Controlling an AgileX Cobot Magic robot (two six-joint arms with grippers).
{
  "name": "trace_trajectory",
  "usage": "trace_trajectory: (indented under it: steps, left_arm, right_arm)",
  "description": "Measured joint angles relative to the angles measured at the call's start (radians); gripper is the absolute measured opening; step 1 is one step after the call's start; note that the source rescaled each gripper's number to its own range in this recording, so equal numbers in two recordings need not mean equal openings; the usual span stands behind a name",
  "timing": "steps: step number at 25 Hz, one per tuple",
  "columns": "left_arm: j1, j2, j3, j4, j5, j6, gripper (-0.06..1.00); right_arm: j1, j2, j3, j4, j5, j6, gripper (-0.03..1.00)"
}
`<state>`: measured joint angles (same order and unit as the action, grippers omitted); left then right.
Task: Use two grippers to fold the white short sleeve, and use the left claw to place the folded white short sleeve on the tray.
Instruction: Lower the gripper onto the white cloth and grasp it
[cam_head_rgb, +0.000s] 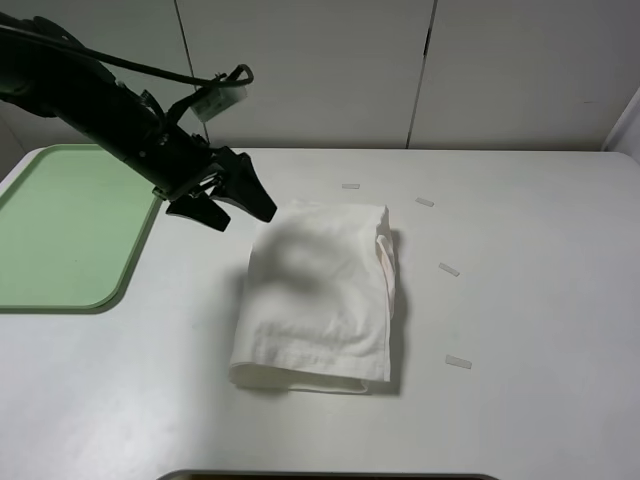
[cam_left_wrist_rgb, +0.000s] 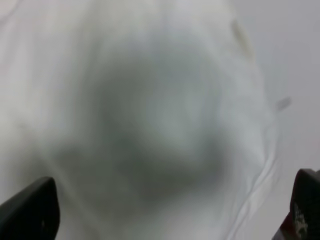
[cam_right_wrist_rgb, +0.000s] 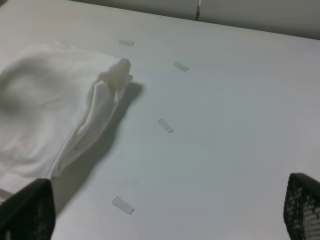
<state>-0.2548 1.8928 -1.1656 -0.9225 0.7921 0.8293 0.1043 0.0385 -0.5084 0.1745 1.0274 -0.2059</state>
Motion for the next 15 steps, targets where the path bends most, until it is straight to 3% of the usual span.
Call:
trace_trajectory:
  steps: [4, 15]
  left_arm:
    - [0.016, 0.0, 0.015, 0.114, 0.012, -0.119, 0.91]
    - [0.016, 0.0, 0.122, 0.122, -0.067, -0.136, 0.91]
  right_arm:
    - [0.0, 0.0, 0.0, 0.001, 0.0, 0.0, 1.0]
    - [0.0, 0.0, 0.0, 0.001, 0.0, 0.0, 1.0]
